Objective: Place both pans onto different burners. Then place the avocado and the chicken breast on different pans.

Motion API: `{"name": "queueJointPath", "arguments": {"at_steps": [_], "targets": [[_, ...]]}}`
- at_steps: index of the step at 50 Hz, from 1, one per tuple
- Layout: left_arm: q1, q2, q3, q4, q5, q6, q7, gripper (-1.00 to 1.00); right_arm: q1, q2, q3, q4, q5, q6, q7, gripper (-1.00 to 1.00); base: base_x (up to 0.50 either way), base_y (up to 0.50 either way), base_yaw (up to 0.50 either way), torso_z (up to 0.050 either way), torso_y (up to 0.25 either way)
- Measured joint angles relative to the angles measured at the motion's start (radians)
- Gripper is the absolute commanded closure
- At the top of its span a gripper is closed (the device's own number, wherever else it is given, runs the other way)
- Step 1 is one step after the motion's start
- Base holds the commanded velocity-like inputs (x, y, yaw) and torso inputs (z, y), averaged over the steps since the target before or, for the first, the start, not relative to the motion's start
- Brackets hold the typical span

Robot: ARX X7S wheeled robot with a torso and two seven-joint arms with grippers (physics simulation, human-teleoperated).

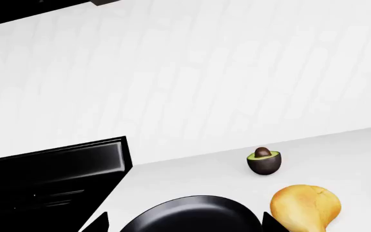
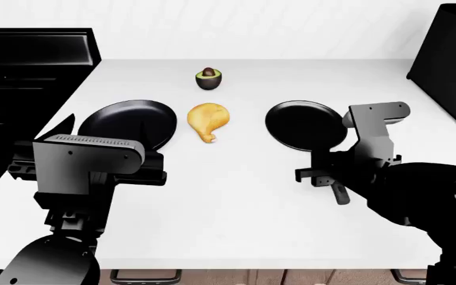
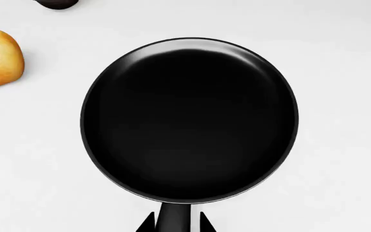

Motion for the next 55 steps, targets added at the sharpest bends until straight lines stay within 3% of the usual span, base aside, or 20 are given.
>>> {"name": "queueJointPath", "arguments": {"at_steps": [20, 33, 37, 43, 49, 55], "targets": [[0.007, -0.012, -0.007, -0.012, -0.006, 0.009, -0.004, -1.00, -0.027, -0.007, 0.051, -0.164, 0.148, 0.042, 0.107, 1.00, 0.00, 0.00, 0.00, 0.000, 0.001], [-0.133, -0.051, -0.002, 0.066, -0.043, -0.320, -0.015, -1.00, -0.005, 0.002, 0.075, -0.246, 0.190, 0.057, 0.185, 1.00, 0.00, 0.00, 0.00, 0.000, 0.002], [-0.191, -0.089, -0.040, 0.042, -0.219, -0.401, -0.105, -1.00, 0.000, 0.006, 0.078, -0.256, 0.205, 0.060, 0.200, 1.00, 0.00, 0.00, 0.00, 0.000, 0.003], [-0.289, -0.160, -0.101, -0.048, -0.644, -0.473, -0.356, -1.00, 0.009, 0.014, 0.078, -0.261, 0.224, 0.062, 0.214, 1.00, 0.00, 0.00, 0.00, 0.000, 0.002], [-0.363, -0.221, -0.136, -0.136, -1.024, -0.491, -0.593, -1.00, 0.015, 0.020, 0.074, -0.262, 0.237, 0.060, 0.225, 1.00, 0.00, 0.00, 0.00, 0.000, 0.003], [-0.403, -0.274, -0.147, -0.198, -1.282, -0.481, -0.756, -1.00, 0.016, 0.026, 0.069, -0.261, 0.250, 0.054, 0.235, 1.00, 0.00, 0.00, 0.00, 0.000, 0.002]]}}
